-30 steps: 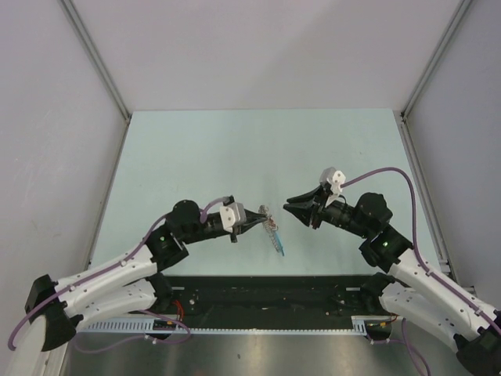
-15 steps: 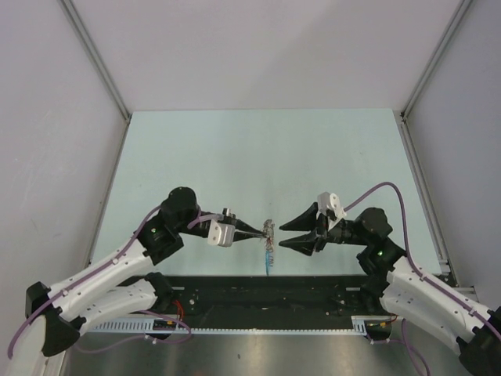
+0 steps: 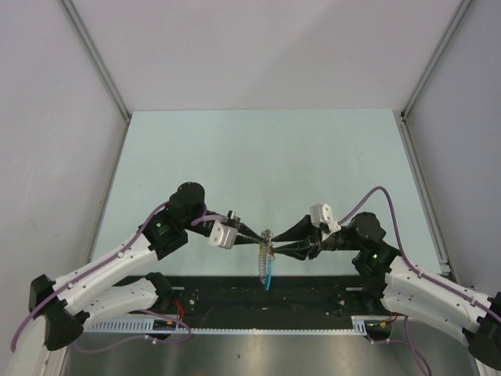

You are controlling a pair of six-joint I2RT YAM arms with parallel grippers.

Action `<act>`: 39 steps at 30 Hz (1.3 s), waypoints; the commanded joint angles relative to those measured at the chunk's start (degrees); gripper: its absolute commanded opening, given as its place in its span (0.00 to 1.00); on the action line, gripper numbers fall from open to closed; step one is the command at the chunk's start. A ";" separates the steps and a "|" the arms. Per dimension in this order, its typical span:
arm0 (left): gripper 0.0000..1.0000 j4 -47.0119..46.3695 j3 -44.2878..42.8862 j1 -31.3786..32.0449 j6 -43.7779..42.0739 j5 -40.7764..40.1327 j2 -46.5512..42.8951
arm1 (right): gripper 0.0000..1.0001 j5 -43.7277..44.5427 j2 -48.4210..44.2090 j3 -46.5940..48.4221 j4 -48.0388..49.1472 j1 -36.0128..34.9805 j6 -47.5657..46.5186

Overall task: Remove the keys from the keyring
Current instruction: Remove the key from the keyring.

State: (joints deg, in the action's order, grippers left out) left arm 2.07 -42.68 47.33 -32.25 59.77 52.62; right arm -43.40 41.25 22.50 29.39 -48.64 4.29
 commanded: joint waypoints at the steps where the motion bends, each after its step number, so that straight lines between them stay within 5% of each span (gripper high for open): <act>1: 0.00 -0.05 -3.11 -0.31 -3.61 1.84 -0.06 | 0.35 3.58 -2.58 0.26 0.33 -0.49 -2.71; 22: 0.00 1.63 -3.82 -0.31 -4.93 0.17 0.29 | 0.26 4.72 -1.00 0.26 -2.58 -3.21 -3.59; 29: 0.00 1.63 -3.21 -0.31 -5.45 -2.72 -0.32 | 0.00 8.84 -1.79 0.26 -3.02 -3.83 -3.33; 39: 0.00 3.12 -2.32 -0.31 -8.00 -8.86 -1.29 | 0.00 12.10 -3.11 0.79 -4.68 -3.83 -2.71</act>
State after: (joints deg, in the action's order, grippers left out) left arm 5.72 -43.72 47.33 -36.51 54.98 52.71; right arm -33.80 39.38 22.48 24.82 -52.03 1.45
